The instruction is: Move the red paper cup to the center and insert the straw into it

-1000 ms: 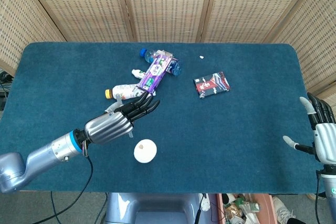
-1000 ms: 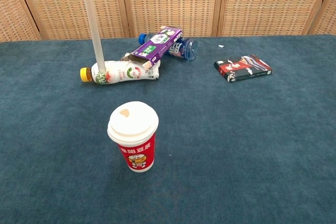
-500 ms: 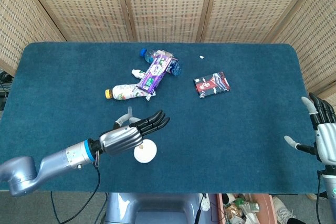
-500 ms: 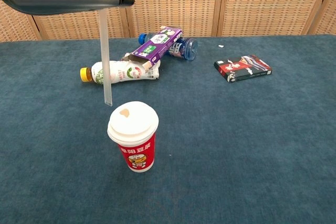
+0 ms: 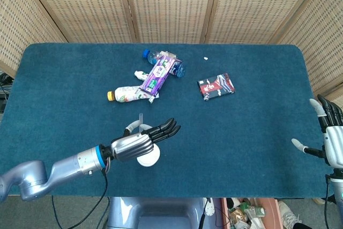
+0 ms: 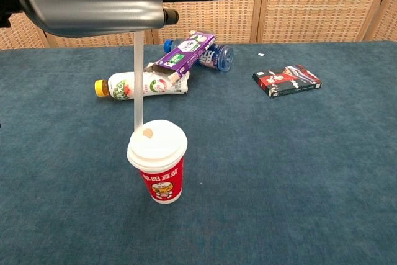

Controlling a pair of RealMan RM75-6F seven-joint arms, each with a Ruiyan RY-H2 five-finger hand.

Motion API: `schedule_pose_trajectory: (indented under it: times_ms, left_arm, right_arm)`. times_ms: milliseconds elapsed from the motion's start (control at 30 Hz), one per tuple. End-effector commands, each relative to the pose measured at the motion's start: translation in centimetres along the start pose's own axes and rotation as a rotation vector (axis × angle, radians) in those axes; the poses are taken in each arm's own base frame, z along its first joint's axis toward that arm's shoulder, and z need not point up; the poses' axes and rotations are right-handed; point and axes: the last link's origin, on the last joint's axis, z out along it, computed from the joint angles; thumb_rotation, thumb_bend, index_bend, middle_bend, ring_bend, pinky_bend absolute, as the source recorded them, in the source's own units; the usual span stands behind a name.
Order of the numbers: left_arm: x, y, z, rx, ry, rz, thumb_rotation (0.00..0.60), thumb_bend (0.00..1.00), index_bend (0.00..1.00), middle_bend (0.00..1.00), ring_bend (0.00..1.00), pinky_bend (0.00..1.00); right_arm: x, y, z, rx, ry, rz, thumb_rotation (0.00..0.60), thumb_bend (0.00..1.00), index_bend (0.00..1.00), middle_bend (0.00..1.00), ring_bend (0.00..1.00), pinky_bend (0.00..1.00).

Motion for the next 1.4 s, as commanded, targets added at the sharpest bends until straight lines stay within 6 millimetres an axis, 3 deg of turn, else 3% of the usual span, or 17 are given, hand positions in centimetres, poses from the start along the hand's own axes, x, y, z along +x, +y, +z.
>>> schedule_pose_trajectory:
  times_ms: [33,800,1400]
  left_arm:
    - [-0.1,-0.1,0.0,0.003,-0.002,0.001,0.6,0.35,0.64,0.0,0.0,0.0]
    - [-0.7,0.6,0.8,-0.015,-0.009,0.009,0.6,0.35,0.64,0.0,0.0,0.0]
    - [-0.1,3.6,1.3,-0.098,0.009,0.049,0.6,0.35,0.64,0.0,0.0,0.0]
  right_arm:
    - [0.0,0.0,0.0,0.0,0.0,0.0,0.6,0.0,0.0,0.0,0.0,0.0]
    - [0.0,0.2,0.1,-0.006,0.0,-0.001,0.6,0.0,0.0,0.0,0.0,0.0]
    - [0.1,0.1,0.1,-0.002,0.003,-0.001,0.6,0.0,0.0,0.0,0.0,0.0]
